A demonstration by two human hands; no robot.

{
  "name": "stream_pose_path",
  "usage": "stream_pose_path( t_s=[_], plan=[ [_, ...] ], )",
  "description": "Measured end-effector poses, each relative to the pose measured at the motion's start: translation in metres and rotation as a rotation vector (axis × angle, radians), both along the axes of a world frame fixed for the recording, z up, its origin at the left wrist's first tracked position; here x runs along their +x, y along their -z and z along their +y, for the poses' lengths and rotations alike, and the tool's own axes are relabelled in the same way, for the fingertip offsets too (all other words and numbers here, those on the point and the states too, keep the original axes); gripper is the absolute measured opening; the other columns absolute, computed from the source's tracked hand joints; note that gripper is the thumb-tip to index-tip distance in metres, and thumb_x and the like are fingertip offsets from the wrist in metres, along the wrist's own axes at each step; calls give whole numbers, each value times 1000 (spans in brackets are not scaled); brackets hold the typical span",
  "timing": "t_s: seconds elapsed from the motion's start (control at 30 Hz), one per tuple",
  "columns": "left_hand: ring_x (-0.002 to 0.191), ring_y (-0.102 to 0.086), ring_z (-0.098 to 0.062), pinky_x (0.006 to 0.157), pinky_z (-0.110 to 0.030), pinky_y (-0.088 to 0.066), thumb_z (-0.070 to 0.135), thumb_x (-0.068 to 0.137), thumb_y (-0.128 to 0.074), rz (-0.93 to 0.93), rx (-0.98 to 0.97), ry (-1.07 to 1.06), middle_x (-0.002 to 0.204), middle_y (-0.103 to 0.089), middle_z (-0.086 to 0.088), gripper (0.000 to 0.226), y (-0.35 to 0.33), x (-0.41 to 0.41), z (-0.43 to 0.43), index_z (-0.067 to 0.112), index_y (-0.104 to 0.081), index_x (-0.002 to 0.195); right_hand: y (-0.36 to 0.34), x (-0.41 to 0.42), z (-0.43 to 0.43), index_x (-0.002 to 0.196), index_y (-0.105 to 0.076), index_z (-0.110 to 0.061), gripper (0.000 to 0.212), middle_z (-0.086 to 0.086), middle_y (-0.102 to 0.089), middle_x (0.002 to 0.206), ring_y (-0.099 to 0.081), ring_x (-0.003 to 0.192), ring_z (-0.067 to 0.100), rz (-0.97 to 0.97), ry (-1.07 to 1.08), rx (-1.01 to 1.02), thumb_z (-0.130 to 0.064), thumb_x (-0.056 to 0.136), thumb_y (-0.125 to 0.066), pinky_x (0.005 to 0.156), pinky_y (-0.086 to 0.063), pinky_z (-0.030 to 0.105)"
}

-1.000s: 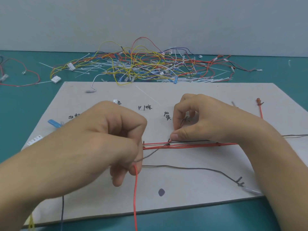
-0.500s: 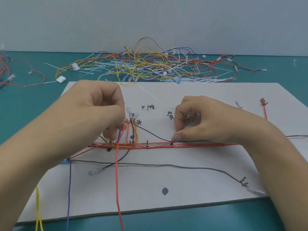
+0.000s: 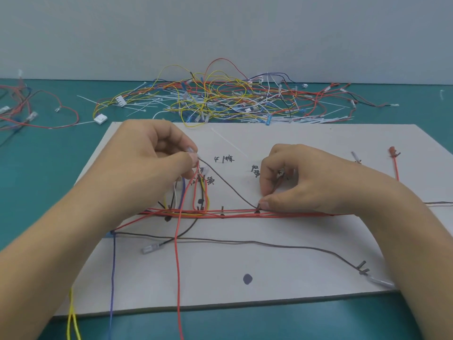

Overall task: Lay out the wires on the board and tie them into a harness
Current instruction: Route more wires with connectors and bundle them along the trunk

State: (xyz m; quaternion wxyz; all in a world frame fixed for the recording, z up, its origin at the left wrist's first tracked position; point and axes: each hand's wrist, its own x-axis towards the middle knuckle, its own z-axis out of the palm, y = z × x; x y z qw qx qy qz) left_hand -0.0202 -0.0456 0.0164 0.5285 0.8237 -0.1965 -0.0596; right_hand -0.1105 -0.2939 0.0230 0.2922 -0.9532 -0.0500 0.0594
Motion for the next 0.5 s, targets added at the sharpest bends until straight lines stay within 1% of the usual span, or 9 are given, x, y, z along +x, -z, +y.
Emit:
stream_pose_path(
  t_s=[0.07,0.2,0.3,0.37,0.43,0.5],
  plan=[
    [64,-73,-13,72,-35,-58,2,89,-72,11,-8,-1,73,-77,-7,13,0,2,-2,14,-73,85,0,0,0,76,-69,-33,16,-12,-58,93,-60,83,2,0,3,-1,-39,74,-84,73,-47,16],
    [69,-76,-18,72,-34,-61,-1,90,-71,46,-10,28,75,-78,-8,11,-3,6,-5,10,-73,86,0,-1,1,77,-69,-34,15,-13,-57,94,-62,83,2,0,3,-16,-40,74,-83,74,-49,19],
    [71,-77,-18,63,-23,-59,0,88,-73,25,31,80,76,-79,-7,11,-12,12,-5,11,-74,86,0,-1,1,78,-70,-33,15,-13,-58,93,-63,82,3,2,7,-6,-40,74,-83,72,-48,16],
    [69,-77,-16,58,-18,-56,1,87,-75,19,65,98,74,-79,-6,11,-17,18,-9,12,-76,83,0,-1,2,78,-70,-32,16,-13,-58,93,-64,81,4,6,17,5,-39,73,-83,73,-50,19],
    [67,-76,-16,57,-20,-56,2,87,-75,41,95,100,74,-79,-6,10,-17,24,-19,11,-76,82,1,-1,2,79,-71,-31,16,-13,-59,92,-64,81,5,8,28,10,-39,72,-83,74,-50,22],
    [62,-74,-14,57,-25,-54,4,86,-75,78,117,96,74,-79,-4,10,-14,29,-30,12,-76,82,1,-1,1,79,-70,-31,17,-13,-59,91,-63,80,4,9,31,12,-39,72,-84,72,-48,21]
  ],
)
